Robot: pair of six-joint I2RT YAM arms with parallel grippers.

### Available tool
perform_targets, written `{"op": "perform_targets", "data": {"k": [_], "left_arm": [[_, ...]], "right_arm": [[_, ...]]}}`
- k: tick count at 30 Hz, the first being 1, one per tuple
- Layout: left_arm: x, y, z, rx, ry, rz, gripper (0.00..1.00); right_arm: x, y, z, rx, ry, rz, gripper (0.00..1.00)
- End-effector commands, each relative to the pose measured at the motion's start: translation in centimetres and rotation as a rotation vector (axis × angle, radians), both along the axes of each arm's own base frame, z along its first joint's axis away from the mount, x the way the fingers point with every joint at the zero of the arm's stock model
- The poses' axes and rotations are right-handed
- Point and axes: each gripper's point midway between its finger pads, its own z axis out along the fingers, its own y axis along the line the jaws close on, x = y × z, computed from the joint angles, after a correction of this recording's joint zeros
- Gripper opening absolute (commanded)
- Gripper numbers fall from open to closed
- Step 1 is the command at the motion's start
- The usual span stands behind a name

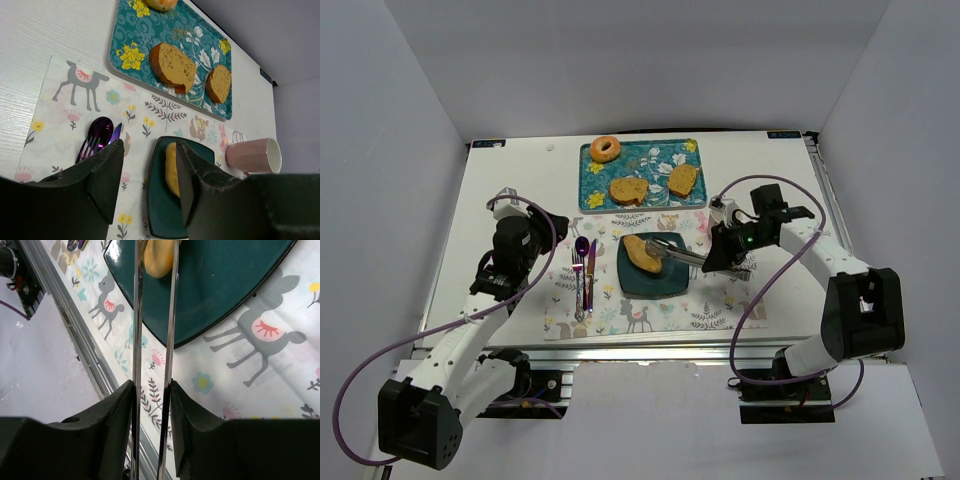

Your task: Place the bread

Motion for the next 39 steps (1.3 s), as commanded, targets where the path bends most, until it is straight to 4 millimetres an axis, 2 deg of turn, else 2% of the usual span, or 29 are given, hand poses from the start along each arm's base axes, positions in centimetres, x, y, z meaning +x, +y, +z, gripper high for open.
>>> {"op": "perform_targets", "data": {"k": [1,5,9,12,13,14,17,21,22,24,30,34,39], "left_arm": [[-0.2,0.3,0.6,-0.008,-0.028,0.009,0.56],[-0.2,0.3,0.6,-0.008,-0.029,0.011,0.56],[-0.2,0.3,0.6,-0.009,-0.032,0.011,0.56],[-0.2,0.3,0.6,-0.011,-0.035,0.008,0.56],[-0.1,0.3,0.7,-0.011,-0.036,0.009,0.56],[-0.1,0.3,0.7,-0.011,-0.037,0.009,0.56],[-0.1,0.3,0.7,-0.011,-0.039,0.009,0.56],[-0.2,0.3,0.8,-0.012,-0.044,0.011,0.56],[-0.2,0.3,0.8,-0.013,-0.045,0.011,0.56],[-0.2,0.3,0.7,-0.013,-0.044,0.009,0.56],[-0.3,0.3,0.8,-0.016,-0.050,0.010,0.56],[-0.4,0.4,0.6,-0.015,-0.050,0.011,0.56],[-0.5,0.4,0.8,-0.018,-0.057,0.013,0.56]], "right_arm": [[2.0,0.3,2.7,0.016,-0.141,0.013,0.39],[3.8,0.2,3.9,-0.008,-0.215,0.013,0.35],[6.6,0.0,5.6,-0.052,-0.301,-0.005,0.31],[7.9,-0.2,5.7,-0.109,-0.338,-0.011,0.30],[8.6,-0.1,6.6,-0.115,-0.367,-0.015,0.29],[9.1,0.1,6.5,-0.130,-0.382,-0.011,0.29],[11.4,0.2,7.7,-0.196,-0.462,-0.046,0.27],[15.1,-1.1,8.8,-0.345,-0.576,-0.124,0.26],[15.7,-1.1,8.5,-0.373,-0.585,-0.123,0.26],[17.1,-1.6,9.4,-0.432,-0.640,-0.132,0.26],[19.0,-1.5,9.4,-0.551,-0.702,-0.105,0.26],[19.0,-0.5,8.1,-0.600,-0.692,-0.045,0.28],[19.2,0.3,7.7,-0.625,-0.684,-0.018,0.32]]}}
